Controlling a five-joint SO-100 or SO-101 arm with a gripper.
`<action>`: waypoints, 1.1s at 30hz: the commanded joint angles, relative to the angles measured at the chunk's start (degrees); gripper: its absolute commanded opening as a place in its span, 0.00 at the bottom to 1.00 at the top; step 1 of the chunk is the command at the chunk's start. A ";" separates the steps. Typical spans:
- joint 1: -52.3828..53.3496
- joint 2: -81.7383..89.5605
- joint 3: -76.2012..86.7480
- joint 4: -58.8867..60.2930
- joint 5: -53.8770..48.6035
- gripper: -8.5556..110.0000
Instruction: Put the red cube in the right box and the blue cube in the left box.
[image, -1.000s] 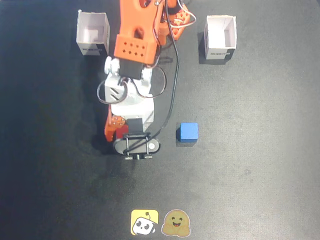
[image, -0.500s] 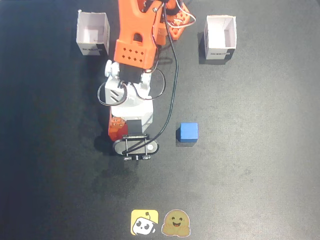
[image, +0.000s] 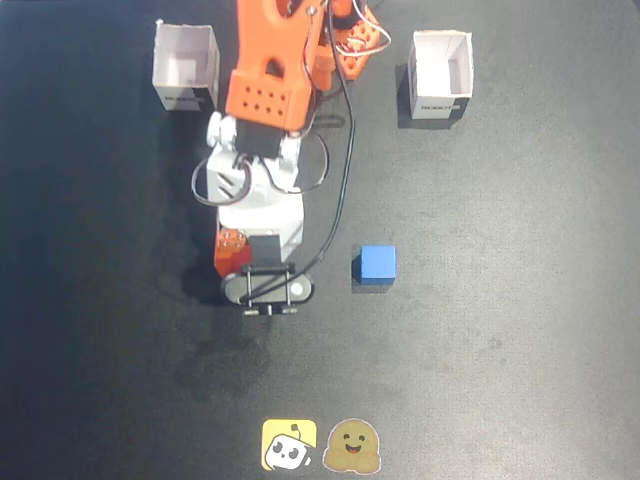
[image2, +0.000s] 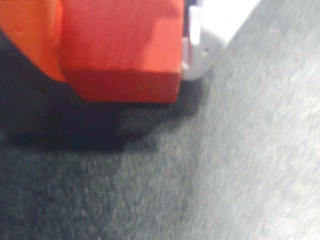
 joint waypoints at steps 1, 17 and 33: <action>0.35 6.68 -3.34 4.92 0.09 0.16; 14.15 23.73 -4.66 21.88 4.04 0.16; 31.20 34.63 -12.66 41.13 5.19 0.16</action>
